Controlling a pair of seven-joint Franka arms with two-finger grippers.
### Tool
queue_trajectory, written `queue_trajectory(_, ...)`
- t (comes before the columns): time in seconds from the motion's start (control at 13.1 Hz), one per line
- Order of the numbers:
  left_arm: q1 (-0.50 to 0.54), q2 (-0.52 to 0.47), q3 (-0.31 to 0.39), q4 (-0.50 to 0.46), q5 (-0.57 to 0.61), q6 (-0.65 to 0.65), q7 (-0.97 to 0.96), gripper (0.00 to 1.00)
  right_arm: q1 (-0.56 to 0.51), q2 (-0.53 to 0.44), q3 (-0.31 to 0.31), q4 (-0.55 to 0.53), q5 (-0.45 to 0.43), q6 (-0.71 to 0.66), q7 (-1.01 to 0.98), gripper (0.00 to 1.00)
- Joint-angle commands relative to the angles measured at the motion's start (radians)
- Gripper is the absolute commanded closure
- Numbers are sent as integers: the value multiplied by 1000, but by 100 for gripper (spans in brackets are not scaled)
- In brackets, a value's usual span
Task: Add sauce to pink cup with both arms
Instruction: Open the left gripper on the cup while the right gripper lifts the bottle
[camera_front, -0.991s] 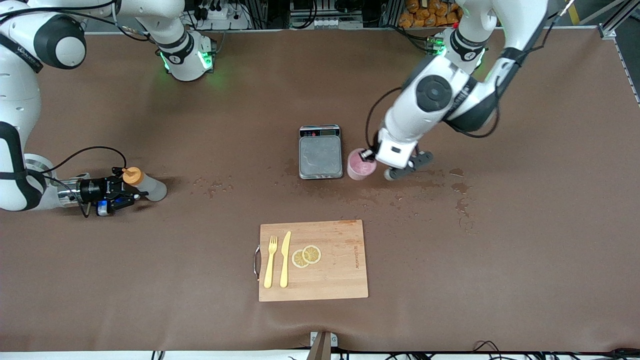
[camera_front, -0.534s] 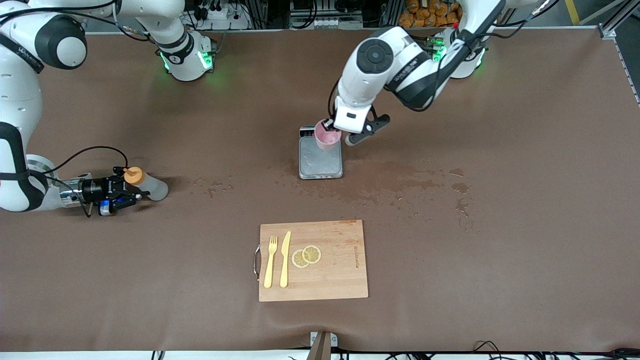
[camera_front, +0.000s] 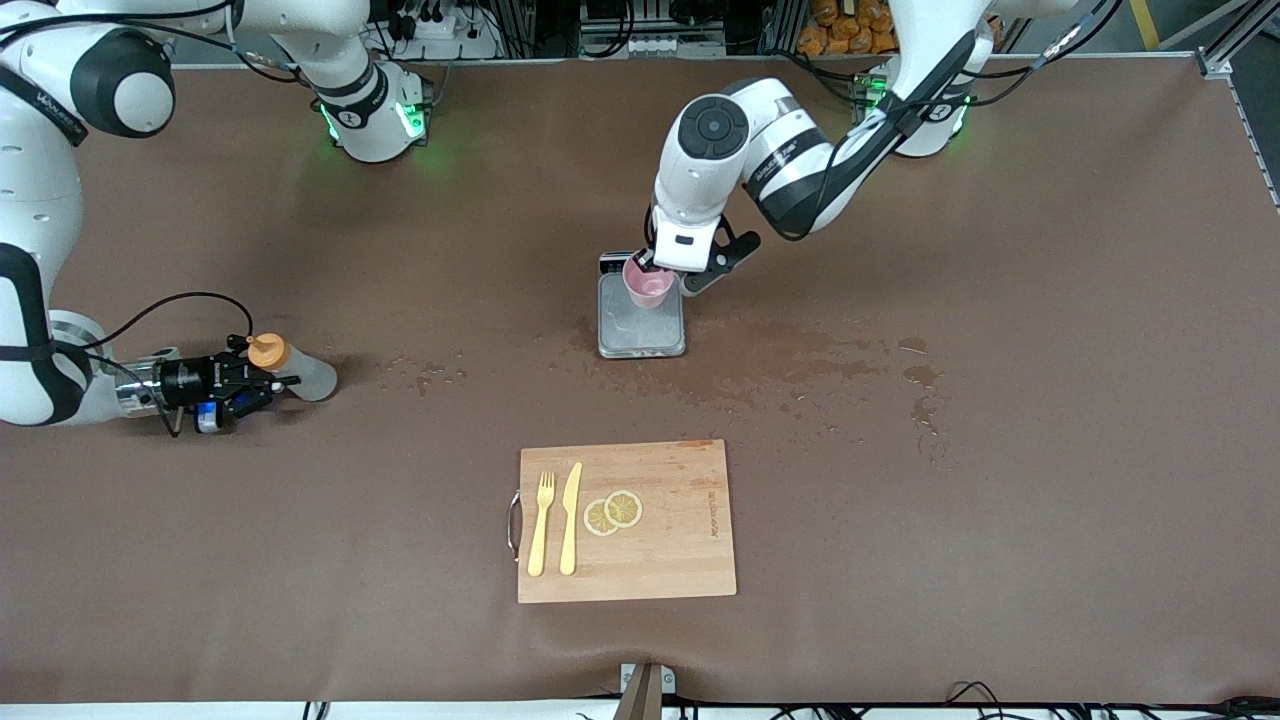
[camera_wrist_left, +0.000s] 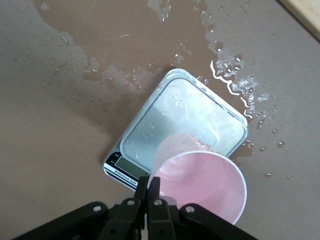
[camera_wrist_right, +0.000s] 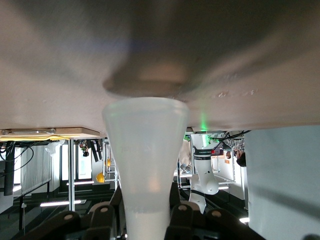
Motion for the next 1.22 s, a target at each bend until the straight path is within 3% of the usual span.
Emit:
queue_trajectory(0.0,-25,28,6,14,26,35,-38,100,17,-49,-1,22,7,-28,124,64)
queue_trajectory(0.46,-35,106,9,22,167,66,-110,100,104,-154,-4,54,-4,-40,354,62)
queue_trajectory(0.76,-42,121,9,24,188,101,-108,100,286,-259,-9,103,-169,-28,557,61)
queue_trajectory(1.14,-40,135,9,19,227,118,-119,100,392,-282,-10,178,-226,-25,790,61)
